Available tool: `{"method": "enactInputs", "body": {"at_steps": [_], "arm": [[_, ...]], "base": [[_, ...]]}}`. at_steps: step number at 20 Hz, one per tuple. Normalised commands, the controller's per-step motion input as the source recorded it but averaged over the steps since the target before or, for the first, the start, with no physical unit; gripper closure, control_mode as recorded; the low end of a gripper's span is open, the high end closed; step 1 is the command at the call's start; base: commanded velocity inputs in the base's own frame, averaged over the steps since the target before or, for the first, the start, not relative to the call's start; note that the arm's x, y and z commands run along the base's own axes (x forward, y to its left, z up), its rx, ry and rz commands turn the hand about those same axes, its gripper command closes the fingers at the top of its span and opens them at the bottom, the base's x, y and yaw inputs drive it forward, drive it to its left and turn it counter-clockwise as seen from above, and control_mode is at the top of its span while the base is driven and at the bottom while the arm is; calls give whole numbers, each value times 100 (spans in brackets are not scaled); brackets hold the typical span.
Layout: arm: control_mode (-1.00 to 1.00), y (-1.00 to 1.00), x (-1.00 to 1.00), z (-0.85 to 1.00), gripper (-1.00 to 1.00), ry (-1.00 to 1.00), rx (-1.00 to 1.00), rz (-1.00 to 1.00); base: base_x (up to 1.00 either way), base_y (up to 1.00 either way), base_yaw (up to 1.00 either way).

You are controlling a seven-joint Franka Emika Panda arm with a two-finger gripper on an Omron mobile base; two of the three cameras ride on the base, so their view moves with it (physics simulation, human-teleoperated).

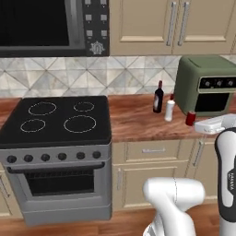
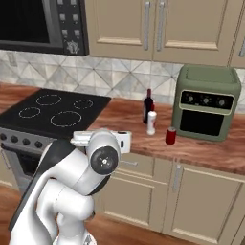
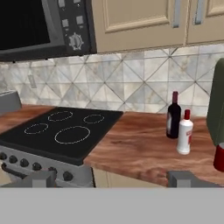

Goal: Move the drinks to the dining counter.

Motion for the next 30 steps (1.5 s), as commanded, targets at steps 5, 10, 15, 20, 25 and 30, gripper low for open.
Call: {"method": "enactInputs", "body": {"at_steps": [5,10,15,20,25,30], "arm": [[100,0,0,0,-100,0,0,0],[100,0,0,0,-100,0,0,0],[100,0,0,0,-100,0,0,0],[100,0,0,0,-100,0,0,0],[100,0,0,0,-100,0,0,0],[100,0,0,0,-100,0,0,0]], "base": [[46,-10,-20],[54,0,-9],[92,0,0],[99,0,4],[70,0,8],[17,0,7]]}}
